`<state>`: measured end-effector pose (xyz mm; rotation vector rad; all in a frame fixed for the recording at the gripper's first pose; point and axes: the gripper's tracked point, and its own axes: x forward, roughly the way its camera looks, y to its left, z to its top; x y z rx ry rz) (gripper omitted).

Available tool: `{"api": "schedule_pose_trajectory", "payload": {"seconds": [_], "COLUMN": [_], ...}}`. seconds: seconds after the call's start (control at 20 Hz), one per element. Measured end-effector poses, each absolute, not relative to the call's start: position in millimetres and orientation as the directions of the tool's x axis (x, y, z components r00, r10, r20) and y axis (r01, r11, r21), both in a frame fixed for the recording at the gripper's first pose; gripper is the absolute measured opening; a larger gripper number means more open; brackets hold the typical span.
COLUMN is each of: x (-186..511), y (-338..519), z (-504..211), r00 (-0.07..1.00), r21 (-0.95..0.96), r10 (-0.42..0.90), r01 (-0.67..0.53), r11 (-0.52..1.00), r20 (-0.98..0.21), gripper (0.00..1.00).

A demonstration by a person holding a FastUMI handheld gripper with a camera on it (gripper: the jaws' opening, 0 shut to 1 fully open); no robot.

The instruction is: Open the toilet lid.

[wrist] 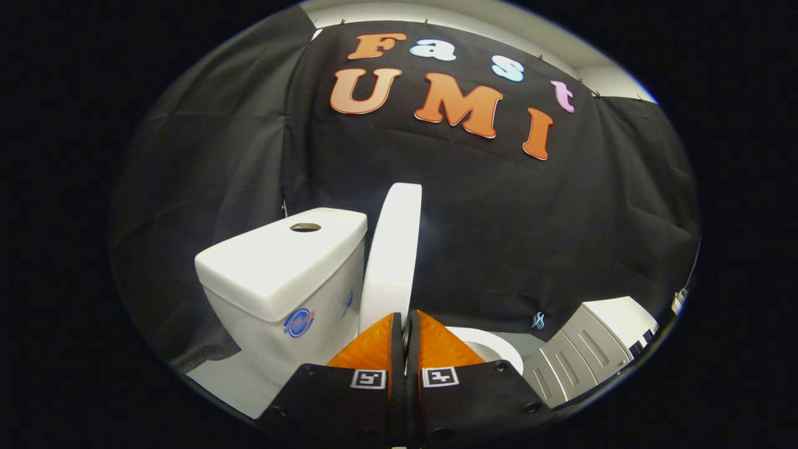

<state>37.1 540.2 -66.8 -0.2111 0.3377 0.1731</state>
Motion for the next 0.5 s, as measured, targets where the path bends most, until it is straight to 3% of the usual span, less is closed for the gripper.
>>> {"api": "schedule_pose_trajectory", "payload": {"seconds": [0.5], "x": [29.4], "y": [580.7], "z": [-68.1], "r00": [0.922], "r21": [-0.168], "r10": [0.198], "r01": [-0.265], "r11": [0.95], "r20": [-0.333], "gripper": [0.08]}}
